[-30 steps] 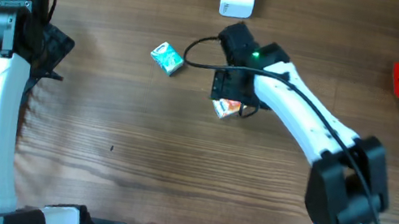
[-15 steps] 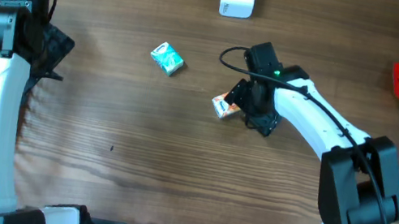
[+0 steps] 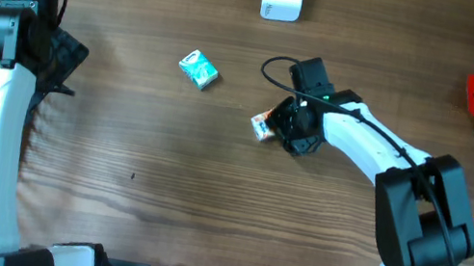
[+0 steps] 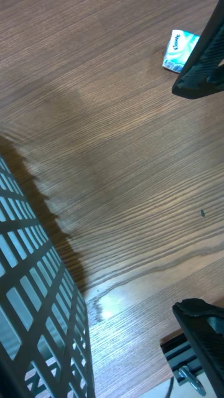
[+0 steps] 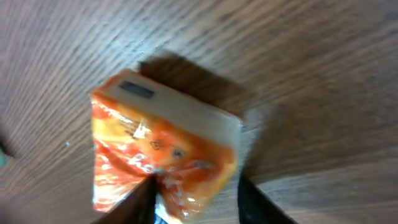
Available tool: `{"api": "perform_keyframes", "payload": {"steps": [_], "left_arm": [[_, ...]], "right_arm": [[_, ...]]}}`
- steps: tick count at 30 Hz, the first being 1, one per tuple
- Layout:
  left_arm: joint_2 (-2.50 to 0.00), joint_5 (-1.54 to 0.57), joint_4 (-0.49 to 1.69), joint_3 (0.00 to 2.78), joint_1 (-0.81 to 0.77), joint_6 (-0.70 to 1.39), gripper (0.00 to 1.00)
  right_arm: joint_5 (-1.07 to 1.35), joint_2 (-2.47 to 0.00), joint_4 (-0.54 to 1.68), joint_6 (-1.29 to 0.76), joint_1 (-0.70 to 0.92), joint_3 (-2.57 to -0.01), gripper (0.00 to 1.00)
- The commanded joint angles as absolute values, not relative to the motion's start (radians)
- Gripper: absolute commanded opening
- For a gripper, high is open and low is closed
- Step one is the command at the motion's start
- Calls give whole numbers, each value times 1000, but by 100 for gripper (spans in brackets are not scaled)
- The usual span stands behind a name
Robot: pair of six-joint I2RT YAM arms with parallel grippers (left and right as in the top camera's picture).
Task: Scan the item barcode
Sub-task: 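Lift the orange tissue pack and hold it up to the scanner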
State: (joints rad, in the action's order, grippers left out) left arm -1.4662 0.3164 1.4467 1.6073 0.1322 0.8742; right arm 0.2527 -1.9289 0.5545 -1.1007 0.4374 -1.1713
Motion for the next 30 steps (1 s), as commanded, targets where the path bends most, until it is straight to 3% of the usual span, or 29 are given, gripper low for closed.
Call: {"api": "perform_keyframes", "payload": {"steps": [1,3,8,10,15,26,30], "left_arm": [[-1467,323,1447,1602,137,883,100],[-1467,323,1447,1602,137,883,100],[-1467,323,1447,1602,137,883,100],[-1467,323,1447,1602,137,883,100],[-1467,323,1447,1602,137,883,100],[-1467,323,1447,1602,137,883,100],[-1467,323,1447,1602,137,883,100]], "right_arm": [[244,-1971,569,-1098,440,-1150,29],[245,-1971,569,-1071,439,-1150,20],[245,-1961,589,-999,405,-1151,17],[258,-1950,603,-952,384,-1151,4],[397,-1893,594,-713,319,-1160,4],[1413,-1835,363,-152,199,-1160,4],[1623,-1835,273,-136,199,-1160,4]]}}
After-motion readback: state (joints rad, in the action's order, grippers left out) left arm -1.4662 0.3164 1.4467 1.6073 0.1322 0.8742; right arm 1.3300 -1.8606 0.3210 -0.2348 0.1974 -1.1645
